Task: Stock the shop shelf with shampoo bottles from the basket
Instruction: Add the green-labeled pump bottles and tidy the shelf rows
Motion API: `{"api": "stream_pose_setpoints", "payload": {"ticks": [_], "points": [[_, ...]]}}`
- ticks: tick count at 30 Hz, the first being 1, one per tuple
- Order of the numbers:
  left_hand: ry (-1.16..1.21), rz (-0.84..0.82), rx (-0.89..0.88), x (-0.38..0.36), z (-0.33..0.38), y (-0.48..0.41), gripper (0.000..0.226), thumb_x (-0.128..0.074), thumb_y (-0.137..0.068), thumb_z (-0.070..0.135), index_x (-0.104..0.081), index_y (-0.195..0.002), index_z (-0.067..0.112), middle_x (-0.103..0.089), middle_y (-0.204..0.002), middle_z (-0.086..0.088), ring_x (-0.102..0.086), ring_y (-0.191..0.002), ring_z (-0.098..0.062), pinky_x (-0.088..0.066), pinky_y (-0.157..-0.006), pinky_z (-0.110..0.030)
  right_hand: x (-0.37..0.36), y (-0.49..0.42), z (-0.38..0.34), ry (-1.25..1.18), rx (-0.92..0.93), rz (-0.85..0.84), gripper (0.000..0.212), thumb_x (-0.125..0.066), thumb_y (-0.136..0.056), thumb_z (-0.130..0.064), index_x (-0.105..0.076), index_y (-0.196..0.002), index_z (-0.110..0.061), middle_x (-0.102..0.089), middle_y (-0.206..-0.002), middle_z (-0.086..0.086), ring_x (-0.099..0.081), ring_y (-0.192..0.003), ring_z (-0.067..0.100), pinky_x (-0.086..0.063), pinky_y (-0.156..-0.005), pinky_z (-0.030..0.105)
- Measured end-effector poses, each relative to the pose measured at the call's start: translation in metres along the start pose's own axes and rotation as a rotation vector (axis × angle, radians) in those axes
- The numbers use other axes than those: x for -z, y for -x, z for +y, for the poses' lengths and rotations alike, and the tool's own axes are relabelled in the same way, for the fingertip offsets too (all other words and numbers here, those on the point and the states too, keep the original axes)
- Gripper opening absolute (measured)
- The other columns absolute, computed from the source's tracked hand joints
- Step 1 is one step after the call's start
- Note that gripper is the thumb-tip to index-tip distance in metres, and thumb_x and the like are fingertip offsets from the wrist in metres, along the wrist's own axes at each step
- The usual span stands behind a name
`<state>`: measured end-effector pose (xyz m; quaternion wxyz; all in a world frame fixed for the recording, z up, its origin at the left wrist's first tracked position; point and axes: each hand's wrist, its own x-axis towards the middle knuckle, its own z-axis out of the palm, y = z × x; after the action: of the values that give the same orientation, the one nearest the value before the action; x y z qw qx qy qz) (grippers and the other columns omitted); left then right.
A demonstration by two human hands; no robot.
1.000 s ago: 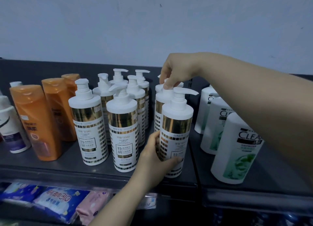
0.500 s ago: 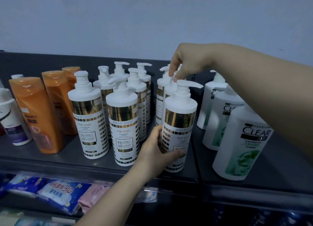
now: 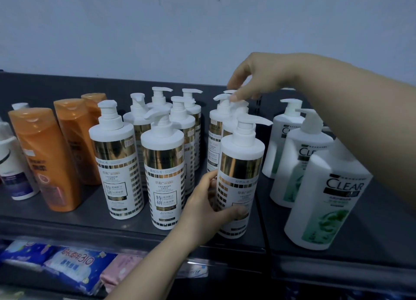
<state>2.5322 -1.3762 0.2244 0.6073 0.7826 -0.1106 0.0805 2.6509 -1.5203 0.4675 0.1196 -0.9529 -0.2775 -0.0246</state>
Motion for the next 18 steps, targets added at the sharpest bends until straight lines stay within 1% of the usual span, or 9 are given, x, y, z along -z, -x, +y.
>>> {"api": "stream_pose_setpoints", "payload": {"ticks": [1,3,5,8,11,12,13,16,18], "points": [[0.01,0.021,-0.008,0.002,-0.001,-0.002,0.081,-0.078,-0.061,0.061,-0.041,-0.131,0.045,-0.06,-0.121,0.017,-0.056,-0.11,0.005,-0.05,-0.097,-0.027,0.004,-0.003,-0.001,0.011,0.002,0.037,0.035,-0.071,-0.082,-0.04,-0.065,-0.114,-0.027,-0.065,-0.105,-0.012,-0.064,-0.074,0.008,-0.046,-0.073,0.024],[0.046,0.077,-0.025,0.005,-0.001,-0.008,0.087,-0.057,-0.062,0.083,-0.041,-0.136,0.041,-0.057,-0.127,0.016,-0.053,-0.118,0.0,-0.045,-0.104,-0.037,0.005,-0.016,-0.003,0.074,0.007,0.073,0.039,-0.066,-0.086,-0.04,-0.062,-0.123,-0.028,-0.062,-0.116,-0.01,-0.061,-0.085,0.01,-0.043,-0.086,0.029],[0.106,0.126,-0.039,0.007,-0.003,-0.016,0.089,-0.039,-0.065,0.093,-0.042,-0.137,0.04,-0.053,-0.137,0.012,-0.048,-0.128,-0.005,-0.038,-0.11,-0.045,-0.004,-0.031,-0.007,0.136,0.01,0.023,0.041,-0.065,-0.088,-0.038,-0.059,-0.127,-0.028,-0.059,-0.123,-0.007,-0.059,-0.103,0.015,-0.042,-0.097,0.033],[0.144,0.154,-0.069,0.007,-0.006,-0.026,0.083,-0.033,-0.074,0.089,-0.042,-0.14,0.038,-0.049,-0.144,0.011,-0.042,-0.135,-0.01,-0.031,-0.113,-0.049,-0.02,-0.051,-0.008,0.164,-0.011,-0.081,0.036,-0.067,-0.086,-0.034,-0.063,-0.121,-0.025,-0.064,-0.117,-0.006,-0.064,-0.102,0.02,-0.047,-0.1,0.04],[0.138,0.099,-0.068,0.005,-0.012,-0.033,0.075,-0.033,-0.084,0.08,-0.041,-0.143,0.035,-0.048,-0.146,0.007,-0.041,-0.137,-0.017,-0.031,-0.112,-0.053,-0.028,-0.061,-0.005,0.161,-0.014,-0.088,0.026,-0.072,-0.083,-0.022,-0.07,-0.108,-0.019,-0.067,-0.091,-0.007,-0.062,-0.089,0.02,-0.05,-0.096,0.04],[0.123,0.082,-0.062,0.005,-0.012,-0.034,0.074,-0.031,-0.086,0.079,-0.04,-0.145,0.034,-0.047,-0.146,0.006,-0.041,-0.138,-0.019,-0.031,-0.111,-0.054,-0.029,-0.063,-0.003,0.148,-0.01,-0.084,0.024,-0.073,-0.082,-0.02,-0.071,-0.105,-0.018,-0.066,-0.086,-0.008,-0.062,-0.086,0.02,-0.05,-0.095,0.04],[0.112,0.068,-0.057,0.004,-0.014,-0.036,0.075,-0.03,-0.087,0.078,-0.039,-0.145,0.033,-0.047,-0.147,0.005,-0.04,-0.138,-0.02,-0.031,-0.111,-0.054,-0.028,-0.063,-0.002,0.14,-0.004,-0.083,0.023,-0.075,-0.081,-0.019,-0.072,-0.103,-0.017,-0.067,-0.087,-0.008,-0.063,-0.087,0.021,-0.051,-0.095,0.04],[0.108,0.055,-0.045,0.003,-0.016,-0.037,0.075,-0.029,-0.087,0.077,-0.038,-0.146,0.032,-0.048,-0.146,0.004,-0.041,-0.138,-0.022,-0.032,-0.11,-0.055,-0.026,-0.063,0.003,0.141,0.005,-0.08,0.023,-0.076,-0.08,-0.021,-0.074,-0.102,-0.02,-0.07,-0.103,-0.004,-0.064,-0.101,0.022,-0.049,-0.098,0.041],[0.124,0.055,-0.042,0.002,-0.016,-0.036,0.074,-0.03,-0.087,0.077,-0.039,-0.145,0.032,-0.049,-0.145,0.004,-0.042,-0.137,-0.022,-0.033,-0.109,-0.055,-0.026,-0.062,0.006,0.133,0.009,-0.071,0.024,-0.076,-0.08,-0.021,-0.073,-0.104,-0.019,-0.07,-0.107,-0.002,-0.063,-0.104,0.022,-0.048,-0.099,0.04]]}}
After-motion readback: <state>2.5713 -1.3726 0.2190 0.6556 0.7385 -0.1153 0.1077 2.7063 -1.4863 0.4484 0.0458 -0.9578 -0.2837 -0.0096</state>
